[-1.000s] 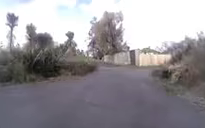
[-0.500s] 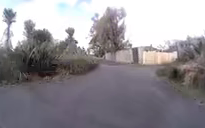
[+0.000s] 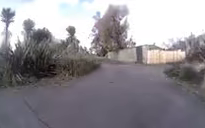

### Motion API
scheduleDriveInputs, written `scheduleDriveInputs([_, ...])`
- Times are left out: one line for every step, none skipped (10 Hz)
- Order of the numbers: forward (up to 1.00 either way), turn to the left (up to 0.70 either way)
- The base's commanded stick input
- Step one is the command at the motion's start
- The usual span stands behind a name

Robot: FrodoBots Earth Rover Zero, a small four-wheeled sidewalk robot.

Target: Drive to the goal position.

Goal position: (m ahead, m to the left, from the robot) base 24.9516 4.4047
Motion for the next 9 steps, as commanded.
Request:
scheduleDriveInputs([0.85,-0.34])
scheduleDriveInputs([0.85,-0.34])
scheduleDriveInputs([0.85,-0.34])
scheduleDriveInputs([0.85,-0.34])
scheduleDriveInputs([0.85,-0.34])
scheduleDriveInputs([0.85,-0.34])
scheduleDriveInputs([0.85,-0.34])
scheduleDriveInputs([0.85,-0.34])
scheduleDriveInputs([0.85,-0.34])
